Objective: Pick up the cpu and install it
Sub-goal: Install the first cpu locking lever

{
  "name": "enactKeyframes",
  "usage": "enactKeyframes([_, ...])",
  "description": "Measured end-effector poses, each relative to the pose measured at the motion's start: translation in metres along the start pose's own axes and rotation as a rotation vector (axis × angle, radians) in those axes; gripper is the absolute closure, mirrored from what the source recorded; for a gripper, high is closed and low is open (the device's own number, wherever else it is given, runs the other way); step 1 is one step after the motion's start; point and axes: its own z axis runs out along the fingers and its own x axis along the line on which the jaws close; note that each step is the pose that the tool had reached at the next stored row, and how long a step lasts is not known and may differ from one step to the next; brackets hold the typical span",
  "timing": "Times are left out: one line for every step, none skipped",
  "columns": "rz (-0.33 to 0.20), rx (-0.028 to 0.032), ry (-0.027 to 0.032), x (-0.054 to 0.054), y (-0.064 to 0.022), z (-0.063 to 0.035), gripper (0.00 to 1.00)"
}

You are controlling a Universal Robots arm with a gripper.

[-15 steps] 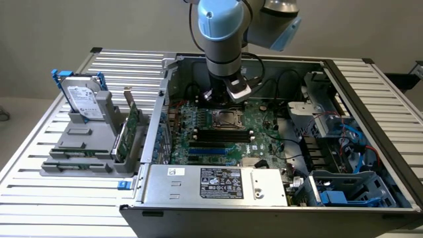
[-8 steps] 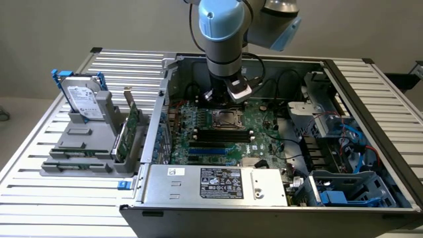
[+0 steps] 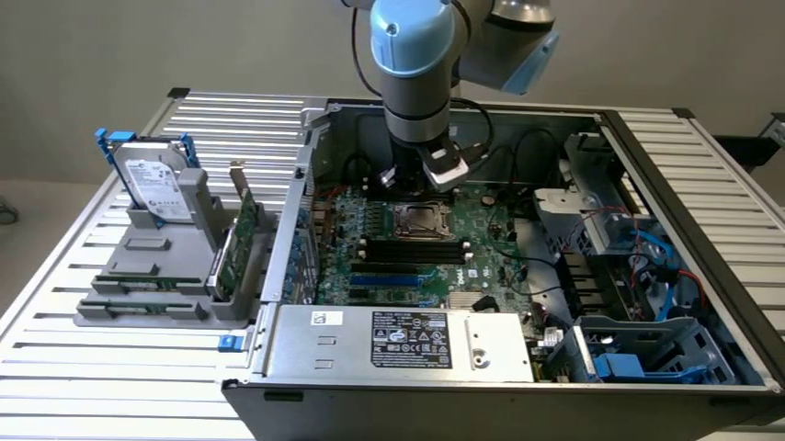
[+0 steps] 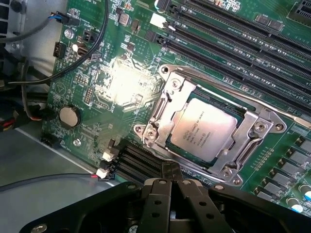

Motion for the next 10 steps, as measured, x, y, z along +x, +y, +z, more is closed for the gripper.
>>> enactKeyframes([0.000, -0.0002, 0.0000, 0.0001, 0.0001, 0.0001, 0.89])
enactKeyframes([0.000, -0.0005, -0.0002, 0.0002, 0.0002, 0.0002, 0.89])
enactKeyframes([0.000, -0.0008, -0.0004, 0.0003, 0.0003, 0.0003, 0.89])
enactKeyframes([0.000, -0.0011, -0.0005, 0.0004, 0.0003, 0.0004, 0.89])
enactKeyframes([0.000, -0.0014, -0.0007, 0.0005, 0.0004, 0.0005, 0.89])
enactKeyframes([0.000, -0.0016, -0.0008, 0.0006, 0.0005, 0.0006, 0.89])
enactKeyframes([0.000, -0.0019, -0.0009, 0.0007, 0.0005, 0.0007, 0.89])
enactKeyframes([-0.001, -0.0059, -0.0029, 0.0015, 0.0012, 0.0018, 0.89])
enactKeyframes([-0.002, -0.0092, -0.0044, 0.0025, 0.0019, 0.0028, 0.89])
enactKeyframes([-0.002, -0.0094, -0.0045, 0.0025, 0.0020, 0.0028, 0.89])
